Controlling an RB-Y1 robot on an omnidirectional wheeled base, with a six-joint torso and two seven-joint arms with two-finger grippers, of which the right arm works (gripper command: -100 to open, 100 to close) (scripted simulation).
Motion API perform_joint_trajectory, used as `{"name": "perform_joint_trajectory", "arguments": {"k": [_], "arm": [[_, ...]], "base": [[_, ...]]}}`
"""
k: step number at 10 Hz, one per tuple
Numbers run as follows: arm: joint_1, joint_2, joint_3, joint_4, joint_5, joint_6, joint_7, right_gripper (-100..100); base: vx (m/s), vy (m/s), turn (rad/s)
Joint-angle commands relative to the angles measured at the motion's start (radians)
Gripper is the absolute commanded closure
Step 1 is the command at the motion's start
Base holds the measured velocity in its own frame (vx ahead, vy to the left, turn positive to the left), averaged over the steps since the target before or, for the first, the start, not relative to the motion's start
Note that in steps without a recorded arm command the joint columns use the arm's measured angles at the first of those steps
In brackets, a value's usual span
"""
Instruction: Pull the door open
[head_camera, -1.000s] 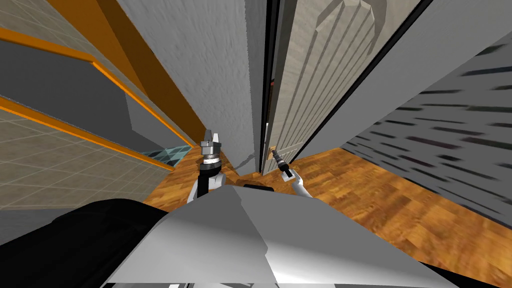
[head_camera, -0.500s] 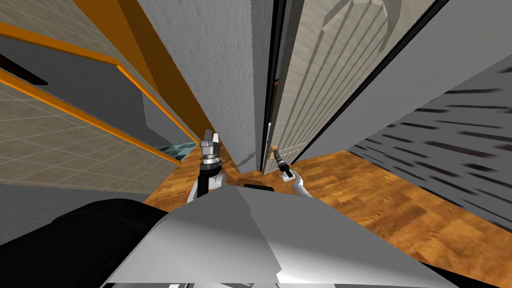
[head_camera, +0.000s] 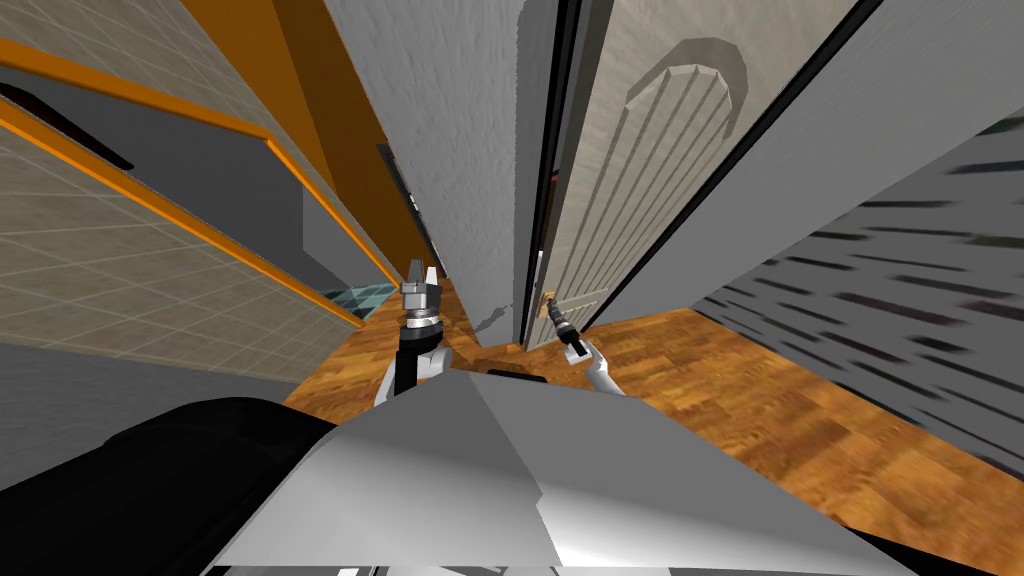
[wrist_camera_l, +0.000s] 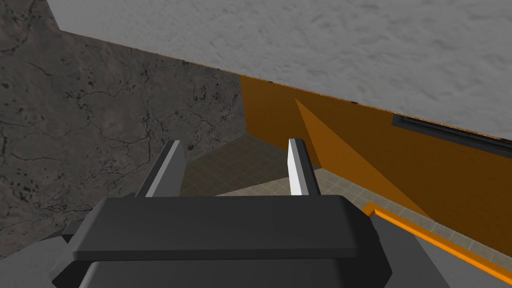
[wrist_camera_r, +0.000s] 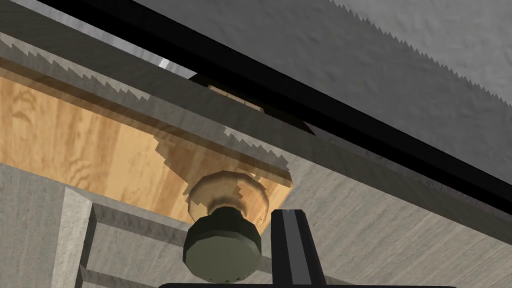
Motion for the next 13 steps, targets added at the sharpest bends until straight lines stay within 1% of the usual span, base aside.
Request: {"name": "perform_joint_trajectory", "arguments": {"k": [1, 6, 7, 9, 10, 11, 12, 13], "arm": [[0.003, -0.004, -0.003, -0.003, 0.022, -0.005, 0.036, -100], [0.013, -0.021, -0.016, -0.012, 0.103, -0.027, 0.169, -100], [0.013, -0.021, -0.016, -0.012, 0.103, -0.027, 0.177, -100], [0.018, -0.028, -0.023, -0.016, 0.141, -0.036, 0.241, -100], [0.018, -0.028, -0.023, -0.016, 0.141, -0.036, 0.251, -100], [0.02, -0.032, -0.026, -0.018, 0.16, -0.041, 0.29, -100], [0.022, -0.036, -0.029, -0.02, 0.179, -0.046, 0.316, -100], [0.022, -0.036, -0.029, -0.02, 0.179, -0.046, 0.332, -100]], "base": [[-0.018, -0.016, -0.021], [-0.021, -0.022, -0.03], [-0.019, -0.011, -0.009], [-0.022, -0.014, -0.032], [-0.017, -0.016, -0.012], [-0.014, -0.016, -0.02], [-0.026, -0.02, -0.038], [-0.02, -0.018, -0.013]]}}
